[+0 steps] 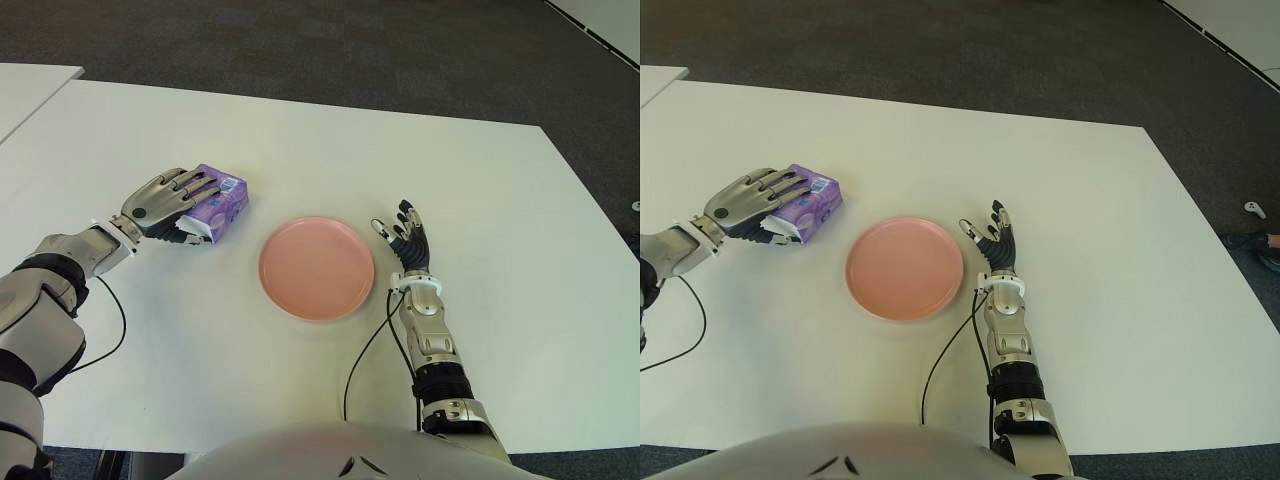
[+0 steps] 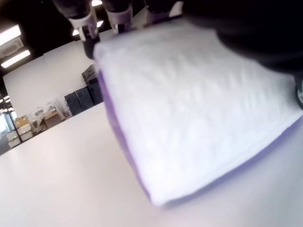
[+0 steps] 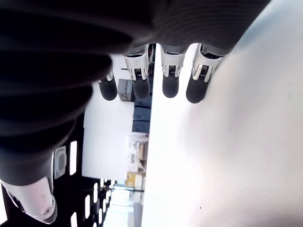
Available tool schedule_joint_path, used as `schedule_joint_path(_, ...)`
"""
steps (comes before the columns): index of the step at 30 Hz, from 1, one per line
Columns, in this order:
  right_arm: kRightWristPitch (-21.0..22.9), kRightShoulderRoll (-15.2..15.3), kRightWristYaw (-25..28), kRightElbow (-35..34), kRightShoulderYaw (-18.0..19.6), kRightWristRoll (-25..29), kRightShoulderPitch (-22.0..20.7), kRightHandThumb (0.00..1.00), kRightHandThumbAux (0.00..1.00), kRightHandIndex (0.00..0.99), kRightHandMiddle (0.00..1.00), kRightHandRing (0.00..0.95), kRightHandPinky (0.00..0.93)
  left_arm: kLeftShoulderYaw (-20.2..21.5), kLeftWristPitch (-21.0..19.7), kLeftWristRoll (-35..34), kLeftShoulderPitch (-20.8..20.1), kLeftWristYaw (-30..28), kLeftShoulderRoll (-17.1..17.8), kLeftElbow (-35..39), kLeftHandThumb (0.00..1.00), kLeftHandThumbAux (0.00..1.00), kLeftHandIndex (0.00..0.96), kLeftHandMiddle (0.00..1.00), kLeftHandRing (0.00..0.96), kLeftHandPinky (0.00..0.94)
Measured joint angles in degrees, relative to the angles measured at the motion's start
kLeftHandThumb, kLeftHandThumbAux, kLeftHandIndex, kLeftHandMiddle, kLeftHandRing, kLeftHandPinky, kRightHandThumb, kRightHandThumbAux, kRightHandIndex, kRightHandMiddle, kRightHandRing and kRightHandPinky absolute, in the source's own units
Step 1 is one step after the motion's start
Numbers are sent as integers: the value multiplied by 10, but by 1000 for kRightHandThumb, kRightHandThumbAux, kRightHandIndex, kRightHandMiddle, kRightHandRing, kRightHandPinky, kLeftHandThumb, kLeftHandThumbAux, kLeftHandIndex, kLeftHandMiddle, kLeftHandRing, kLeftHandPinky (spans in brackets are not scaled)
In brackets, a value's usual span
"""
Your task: Put the tissue paper into the plate.
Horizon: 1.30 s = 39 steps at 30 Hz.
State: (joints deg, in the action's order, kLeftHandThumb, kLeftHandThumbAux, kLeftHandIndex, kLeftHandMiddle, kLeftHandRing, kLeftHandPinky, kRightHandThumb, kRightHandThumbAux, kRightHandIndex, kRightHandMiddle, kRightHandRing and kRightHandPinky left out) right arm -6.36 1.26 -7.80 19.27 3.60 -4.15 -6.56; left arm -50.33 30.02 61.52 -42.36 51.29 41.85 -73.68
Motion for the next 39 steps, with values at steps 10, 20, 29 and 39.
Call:
schedule_joint_path(10, 0, 2, 3, 0, 1, 0, 0, 133, 660, 77, 66, 50, 91, 3, 3, -9, 2, -10, 0, 0, 421, 258, 13, 57, 61, 95)
schedule_joint_path(20, 0, 4, 5, 2, 1, 0, -1, 142, 683, 77, 65, 55, 101, 27, 4, -47, 4, -52, -10, -7, 548, 354, 147, 193, 200, 199)
schedule_joint_path(29, 0, 5, 5, 6, 4, 0, -4, 165, 703, 82, 64, 61, 111, 29, -16, -53, -6, -59, -13, -7, 548, 434, 377, 500, 468, 504)
schedule_joint_path(39, 0, 5, 3, 10, 5, 0, -7, 184, 695, 78, 58, 55, 107, 30, -45, -53, -3, -17, -23, -8, 716, 679, 440, 719, 718, 765)
